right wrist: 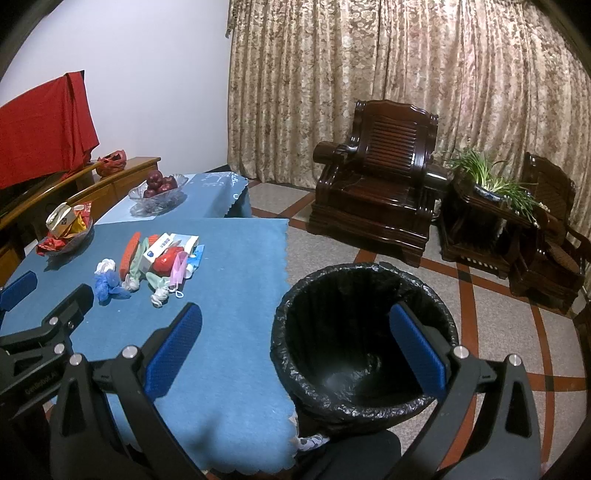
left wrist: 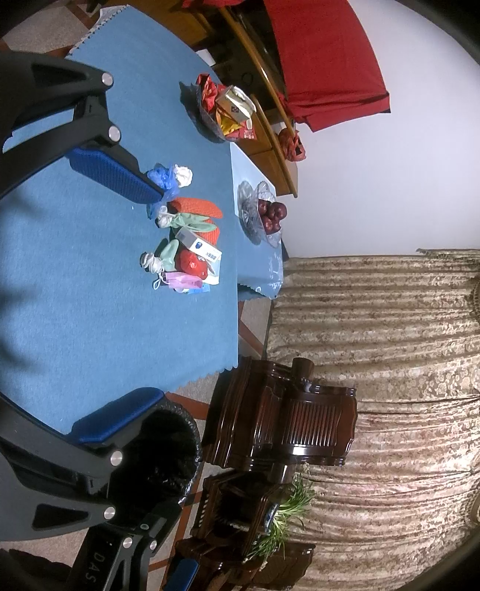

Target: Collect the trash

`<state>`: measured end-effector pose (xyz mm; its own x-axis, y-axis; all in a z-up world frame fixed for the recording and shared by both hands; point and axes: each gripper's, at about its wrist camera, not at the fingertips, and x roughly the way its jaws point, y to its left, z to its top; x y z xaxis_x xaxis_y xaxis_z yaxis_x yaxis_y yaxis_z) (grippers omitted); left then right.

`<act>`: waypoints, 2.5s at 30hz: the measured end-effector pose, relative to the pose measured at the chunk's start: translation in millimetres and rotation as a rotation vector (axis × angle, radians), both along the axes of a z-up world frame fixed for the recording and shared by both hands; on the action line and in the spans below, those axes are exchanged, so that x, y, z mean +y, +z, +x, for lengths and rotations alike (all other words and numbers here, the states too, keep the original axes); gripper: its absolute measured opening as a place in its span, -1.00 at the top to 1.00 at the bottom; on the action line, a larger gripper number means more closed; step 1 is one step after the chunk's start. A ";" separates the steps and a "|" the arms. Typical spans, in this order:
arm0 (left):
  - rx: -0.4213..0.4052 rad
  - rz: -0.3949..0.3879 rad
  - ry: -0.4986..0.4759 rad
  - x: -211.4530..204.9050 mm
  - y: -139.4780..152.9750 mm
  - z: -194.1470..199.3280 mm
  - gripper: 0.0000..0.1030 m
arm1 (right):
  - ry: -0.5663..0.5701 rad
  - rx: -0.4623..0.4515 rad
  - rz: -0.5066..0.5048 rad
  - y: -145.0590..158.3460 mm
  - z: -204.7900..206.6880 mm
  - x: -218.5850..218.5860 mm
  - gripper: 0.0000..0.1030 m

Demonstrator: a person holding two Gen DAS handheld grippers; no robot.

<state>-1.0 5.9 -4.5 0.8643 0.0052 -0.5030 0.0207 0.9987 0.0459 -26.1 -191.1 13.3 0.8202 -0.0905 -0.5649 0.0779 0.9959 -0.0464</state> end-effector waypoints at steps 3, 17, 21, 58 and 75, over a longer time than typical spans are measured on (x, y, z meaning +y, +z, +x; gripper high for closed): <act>0.000 0.001 0.000 -0.9 1.1 0.2 -0.89 | 0.000 0.000 0.001 0.2 0.0 -0.1 -0.91; 0.000 0.002 0.001 -1.5 1.6 -0.2 -0.89 | 0.000 0.000 0.001 0.8 0.0 -0.2 -0.91; 0.000 0.002 0.000 -1.3 1.4 -0.2 -0.89 | 0.000 0.000 0.001 0.8 -0.2 -0.2 -0.91; 0.010 -0.002 0.003 15.0 -11.9 -4.9 -0.89 | 0.001 0.005 0.002 1.0 5.5 2.6 -0.91; 0.068 -0.028 0.081 68.7 -45.7 48.2 -0.89 | 0.103 0.024 -0.022 -33.2 72.4 44.8 -0.91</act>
<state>47.3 74.6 -50.2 0.8256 0.0587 -0.5612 -0.0579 0.9981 0.0192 46.3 -146.3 -19.9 0.8118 -0.0192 -0.5836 -0.0263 0.9973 -0.0693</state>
